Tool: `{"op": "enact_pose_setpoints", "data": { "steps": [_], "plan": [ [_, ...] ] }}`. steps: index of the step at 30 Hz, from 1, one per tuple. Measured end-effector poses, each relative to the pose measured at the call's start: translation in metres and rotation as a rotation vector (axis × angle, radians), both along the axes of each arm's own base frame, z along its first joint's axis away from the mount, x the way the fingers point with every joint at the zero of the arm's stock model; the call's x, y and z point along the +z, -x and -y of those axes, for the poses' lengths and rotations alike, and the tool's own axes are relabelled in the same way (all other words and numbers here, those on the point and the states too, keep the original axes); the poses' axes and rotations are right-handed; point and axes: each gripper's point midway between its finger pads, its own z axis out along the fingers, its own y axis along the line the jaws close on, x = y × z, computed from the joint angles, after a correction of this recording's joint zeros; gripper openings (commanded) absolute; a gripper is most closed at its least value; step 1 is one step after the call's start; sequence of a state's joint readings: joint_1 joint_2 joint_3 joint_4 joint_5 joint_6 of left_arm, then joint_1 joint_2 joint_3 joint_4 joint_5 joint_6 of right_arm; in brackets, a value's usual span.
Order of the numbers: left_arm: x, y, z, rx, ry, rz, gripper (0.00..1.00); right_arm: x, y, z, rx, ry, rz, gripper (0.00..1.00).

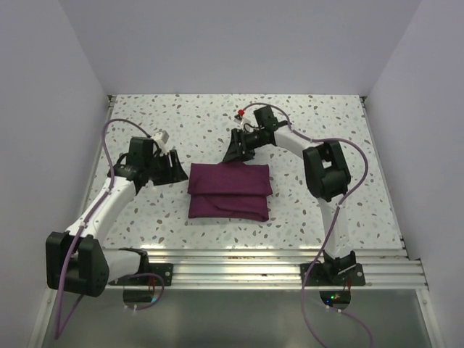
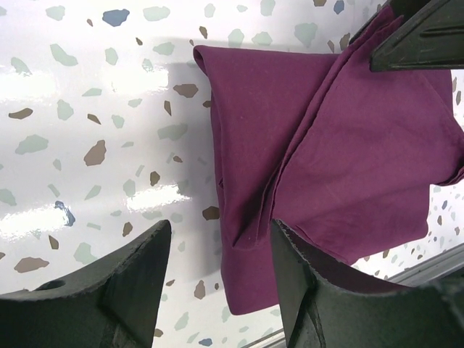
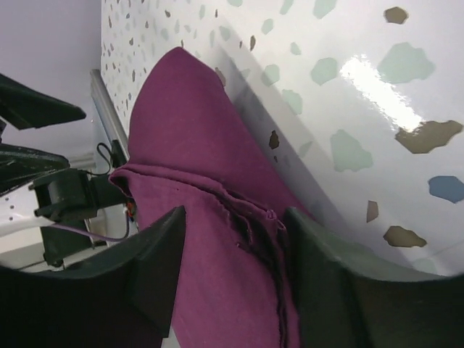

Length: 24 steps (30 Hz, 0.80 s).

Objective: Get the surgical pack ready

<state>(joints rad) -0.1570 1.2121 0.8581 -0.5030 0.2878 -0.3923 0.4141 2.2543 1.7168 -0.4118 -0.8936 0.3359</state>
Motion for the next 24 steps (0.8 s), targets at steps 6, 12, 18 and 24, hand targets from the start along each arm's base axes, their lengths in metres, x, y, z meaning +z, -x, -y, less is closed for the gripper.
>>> {"op": "enact_pose_setpoints", "data": {
  "steps": [6, 12, 18, 24],
  "plan": [
    [-0.002, 0.001, 0.003, -0.008, 0.017, -0.015, 0.61, 0.005, 0.008, -0.003, -0.002, -0.019, -0.027, 0.13],
    [-0.003, 0.001, 0.001, 0.005, 0.01, -0.023, 0.61, 0.044, 0.015, -0.002, -0.01, -0.031, 0.003, 0.02],
    [-0.005, -0.001, -0.012, 0.057, -0.013, -0.035, 0.61, 0.115, 0.086, -0.008, 0.066, -0.053, 0.086, 0.01],
    [-0.006, 0.001, -0.014, 0.08, -0.011, -0.053, 0.62, 0.083, 0.253, -0.013, 0.273, 0.019, 0.018, 0.34]
  ]
}}
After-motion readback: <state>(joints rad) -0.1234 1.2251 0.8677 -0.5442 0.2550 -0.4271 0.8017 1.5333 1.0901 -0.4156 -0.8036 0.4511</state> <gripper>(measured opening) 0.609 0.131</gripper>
